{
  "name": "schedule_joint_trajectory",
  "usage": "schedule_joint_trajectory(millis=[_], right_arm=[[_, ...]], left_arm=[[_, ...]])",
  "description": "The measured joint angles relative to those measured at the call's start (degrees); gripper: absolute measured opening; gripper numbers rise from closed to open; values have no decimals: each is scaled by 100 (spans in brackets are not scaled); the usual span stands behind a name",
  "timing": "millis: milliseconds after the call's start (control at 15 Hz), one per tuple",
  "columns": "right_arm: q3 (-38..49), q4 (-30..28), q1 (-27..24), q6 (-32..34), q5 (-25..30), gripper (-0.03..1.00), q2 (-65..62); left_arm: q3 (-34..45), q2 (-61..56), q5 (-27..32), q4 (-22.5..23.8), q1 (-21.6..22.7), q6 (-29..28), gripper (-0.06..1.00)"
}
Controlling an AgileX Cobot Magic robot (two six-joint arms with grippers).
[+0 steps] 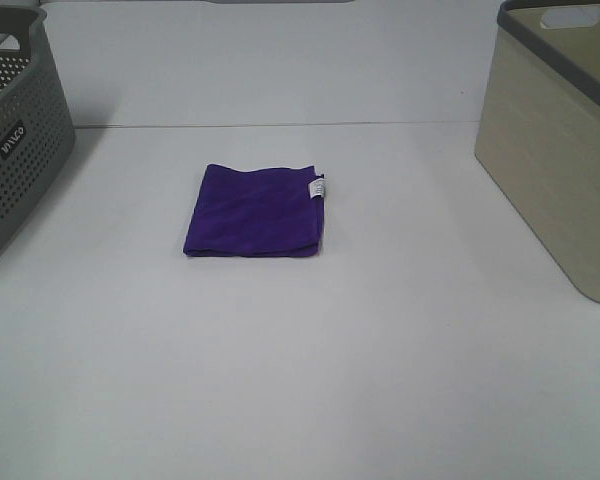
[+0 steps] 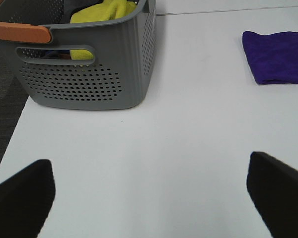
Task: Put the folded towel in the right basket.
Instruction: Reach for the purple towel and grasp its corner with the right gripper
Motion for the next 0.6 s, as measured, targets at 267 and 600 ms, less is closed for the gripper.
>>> schedule_joint_trajectory(millis=[267,600], right_arm=[[0,0,0,0,0,96,0],[0,0,0,0,0,96,0]], left_arm=[[0,0,0,-201,0,0,99],[0,0,0,-269,0,0,99]])
